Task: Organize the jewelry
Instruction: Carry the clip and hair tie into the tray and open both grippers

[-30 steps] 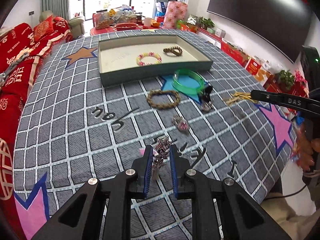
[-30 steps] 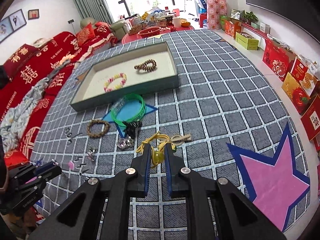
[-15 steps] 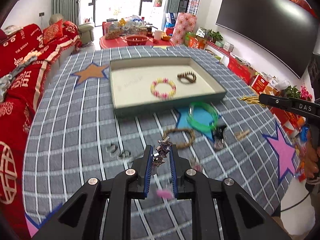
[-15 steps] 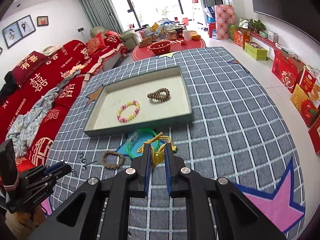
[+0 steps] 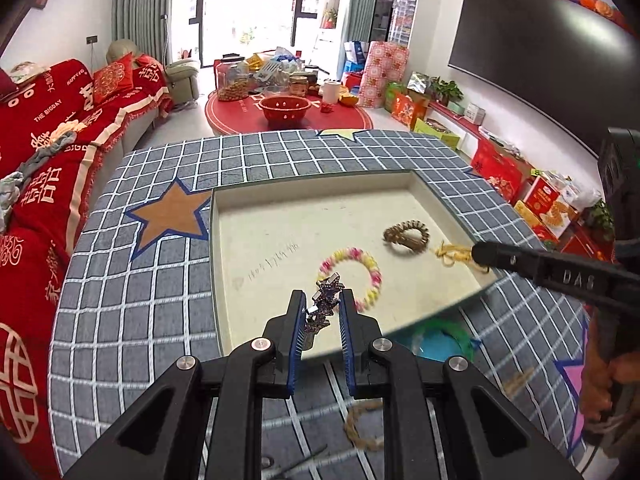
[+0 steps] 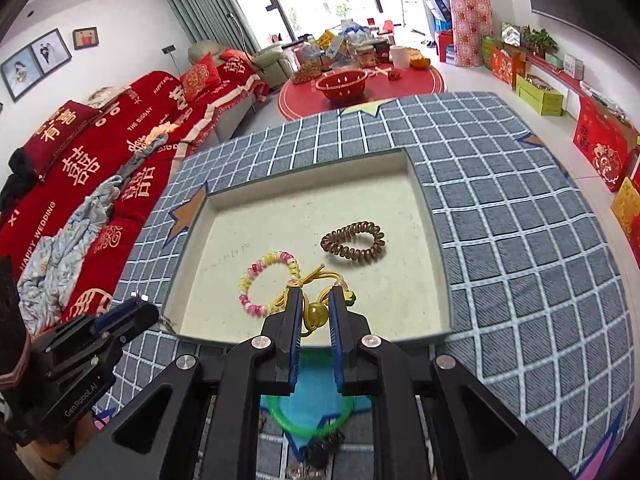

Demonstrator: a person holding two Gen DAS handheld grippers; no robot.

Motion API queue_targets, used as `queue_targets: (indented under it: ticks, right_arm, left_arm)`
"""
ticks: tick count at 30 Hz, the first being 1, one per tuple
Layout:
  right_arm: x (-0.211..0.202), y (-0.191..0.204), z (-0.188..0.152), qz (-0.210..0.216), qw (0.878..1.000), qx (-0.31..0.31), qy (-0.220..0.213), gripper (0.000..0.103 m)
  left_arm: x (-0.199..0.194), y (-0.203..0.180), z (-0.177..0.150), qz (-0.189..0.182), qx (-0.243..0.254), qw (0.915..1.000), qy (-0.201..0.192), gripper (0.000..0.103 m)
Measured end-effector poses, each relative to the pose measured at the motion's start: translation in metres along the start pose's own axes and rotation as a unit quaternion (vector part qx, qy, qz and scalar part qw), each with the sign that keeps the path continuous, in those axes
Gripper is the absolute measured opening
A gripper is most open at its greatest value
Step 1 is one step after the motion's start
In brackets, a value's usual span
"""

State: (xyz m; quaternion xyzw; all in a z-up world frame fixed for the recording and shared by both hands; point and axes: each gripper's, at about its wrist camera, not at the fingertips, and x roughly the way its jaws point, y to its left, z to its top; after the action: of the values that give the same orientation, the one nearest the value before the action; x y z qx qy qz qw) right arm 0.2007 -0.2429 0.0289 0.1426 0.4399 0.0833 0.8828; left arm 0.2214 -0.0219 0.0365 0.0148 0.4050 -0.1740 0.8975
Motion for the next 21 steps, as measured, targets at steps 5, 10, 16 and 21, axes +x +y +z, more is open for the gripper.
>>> queue_targets:
  ticks: [5,10,16,21]
  right_arm:
    - [0.039,-0.009,0.006,-0.008,0.999,0.009,0.033,0.014]
    - [0.070,-0.021,0.012,-0.032,0.998,0.009,0.048,0.014]
    - [0.088,-0.036,0.031,-0.054,0.997,0.021,0.044,0.014]
    - [0.099,-0.039,0.037,-0.061,0.997,0.020,0.051,0.014]
  left_arm:
    - [0.040,0.007,0.016,0.018,-0.004,0.9996,0.022,0.030]
    - [0.072,0.009,0.025,0.044,0.007,0.9982,0.040,0.030]
    - [0.098,0.015,0.032,0.058,-0.001,0.9968,0.055,0.030]
    - [0.111,0.015,0.032,0.076,-0.001,0.9953,0.060,0.030]
